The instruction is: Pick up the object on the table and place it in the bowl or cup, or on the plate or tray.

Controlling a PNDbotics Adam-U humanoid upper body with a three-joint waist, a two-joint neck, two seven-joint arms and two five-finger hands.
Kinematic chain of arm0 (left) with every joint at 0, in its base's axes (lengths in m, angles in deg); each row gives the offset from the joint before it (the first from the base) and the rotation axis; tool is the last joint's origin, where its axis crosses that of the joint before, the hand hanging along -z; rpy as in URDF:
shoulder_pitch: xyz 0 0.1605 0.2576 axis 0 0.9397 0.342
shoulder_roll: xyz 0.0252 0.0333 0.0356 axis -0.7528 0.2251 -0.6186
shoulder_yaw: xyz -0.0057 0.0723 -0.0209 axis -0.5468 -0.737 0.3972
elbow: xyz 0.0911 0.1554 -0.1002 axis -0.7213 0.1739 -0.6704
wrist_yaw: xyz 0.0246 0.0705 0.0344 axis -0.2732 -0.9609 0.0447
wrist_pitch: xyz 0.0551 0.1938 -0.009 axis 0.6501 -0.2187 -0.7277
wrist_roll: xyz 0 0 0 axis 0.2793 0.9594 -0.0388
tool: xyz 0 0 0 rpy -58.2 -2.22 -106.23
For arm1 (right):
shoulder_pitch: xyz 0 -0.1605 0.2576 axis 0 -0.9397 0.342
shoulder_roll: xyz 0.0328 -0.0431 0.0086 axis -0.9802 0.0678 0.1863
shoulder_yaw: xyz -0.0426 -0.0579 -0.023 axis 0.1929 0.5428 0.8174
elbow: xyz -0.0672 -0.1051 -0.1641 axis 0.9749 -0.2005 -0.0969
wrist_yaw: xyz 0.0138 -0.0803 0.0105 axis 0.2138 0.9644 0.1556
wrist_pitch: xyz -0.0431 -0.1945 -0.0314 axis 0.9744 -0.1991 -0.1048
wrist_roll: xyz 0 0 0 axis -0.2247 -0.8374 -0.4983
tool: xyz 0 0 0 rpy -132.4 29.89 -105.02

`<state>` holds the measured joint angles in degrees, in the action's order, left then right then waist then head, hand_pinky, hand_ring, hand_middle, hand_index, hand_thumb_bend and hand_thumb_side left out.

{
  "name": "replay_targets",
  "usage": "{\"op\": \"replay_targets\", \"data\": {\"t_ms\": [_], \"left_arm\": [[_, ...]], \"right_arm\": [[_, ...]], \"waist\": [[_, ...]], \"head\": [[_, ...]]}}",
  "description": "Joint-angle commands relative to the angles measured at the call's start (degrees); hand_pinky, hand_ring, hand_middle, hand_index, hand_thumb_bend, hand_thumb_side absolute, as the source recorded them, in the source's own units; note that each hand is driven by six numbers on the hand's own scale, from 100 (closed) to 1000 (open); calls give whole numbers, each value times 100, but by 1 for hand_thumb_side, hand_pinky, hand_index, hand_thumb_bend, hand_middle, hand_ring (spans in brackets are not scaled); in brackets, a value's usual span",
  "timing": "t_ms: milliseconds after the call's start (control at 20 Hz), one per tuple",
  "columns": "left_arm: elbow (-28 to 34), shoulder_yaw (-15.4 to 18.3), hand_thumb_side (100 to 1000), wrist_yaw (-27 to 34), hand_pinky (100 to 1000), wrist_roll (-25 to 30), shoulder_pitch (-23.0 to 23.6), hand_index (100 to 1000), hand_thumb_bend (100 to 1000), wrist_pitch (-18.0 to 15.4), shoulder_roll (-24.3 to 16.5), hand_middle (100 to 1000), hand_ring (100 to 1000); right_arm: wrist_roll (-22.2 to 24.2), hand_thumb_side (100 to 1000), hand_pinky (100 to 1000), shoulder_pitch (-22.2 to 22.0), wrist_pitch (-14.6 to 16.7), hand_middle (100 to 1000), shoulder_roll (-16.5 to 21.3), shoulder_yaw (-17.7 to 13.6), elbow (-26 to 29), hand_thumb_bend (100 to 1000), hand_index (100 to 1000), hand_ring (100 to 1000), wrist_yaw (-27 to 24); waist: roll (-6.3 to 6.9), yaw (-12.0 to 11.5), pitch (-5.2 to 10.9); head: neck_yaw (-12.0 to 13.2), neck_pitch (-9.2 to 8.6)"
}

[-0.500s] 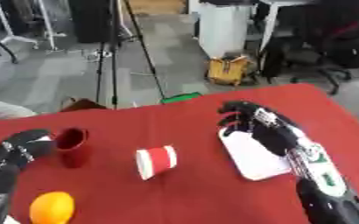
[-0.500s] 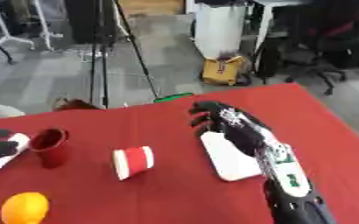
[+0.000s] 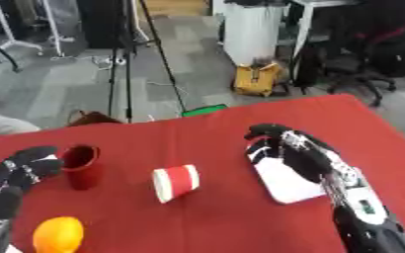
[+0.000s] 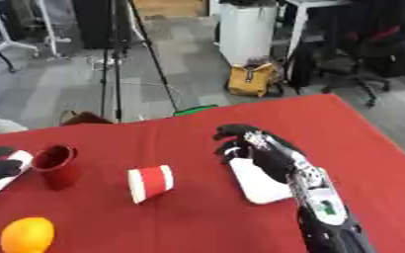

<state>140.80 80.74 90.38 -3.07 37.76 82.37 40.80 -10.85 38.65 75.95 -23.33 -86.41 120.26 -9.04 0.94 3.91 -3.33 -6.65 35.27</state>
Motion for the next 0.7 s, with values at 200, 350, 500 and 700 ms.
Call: {"op": "replay_targets", "data": {"t_ms": [200, 350, 500, 700], "left_arm": [[60, 14, 797, -1, 797, 16, -22, 797, 703, 0, -33, 772, 749], [64, 14, 797, 1, 797, 17, -23, 797, 703, -3, -33, 772, 749], [64, 12, 797, 0, 798, 23, -22, 797, 704, -4, -36, 772, 750], [68, 21, 795, -23, 798, 25, -21, 797, 704, -6, -52, 772, 749]], "right_arm": [[-14, 770, 573, 83, 13, 721, 114, -19, 129, 100, 850, 670, -3], [-130, 754, 562, 94, 119, 710, 101, -49, 395, 100, 845, 662, -119], [-253, 739, 559, 97, 222, 706, 80, -45, 690, 100, 842, 661, -240], [-320, 731, 552, 96, 248, 701, 78, -21, 935, 100, 841, 654, -350]], "waist": [[-4, 6, 41], [-2, 9, 41], [0, 13, 41], [5, 18, 44]], "head": [[29, 13], [64, 23], [83, 37], [192, 52]]}}
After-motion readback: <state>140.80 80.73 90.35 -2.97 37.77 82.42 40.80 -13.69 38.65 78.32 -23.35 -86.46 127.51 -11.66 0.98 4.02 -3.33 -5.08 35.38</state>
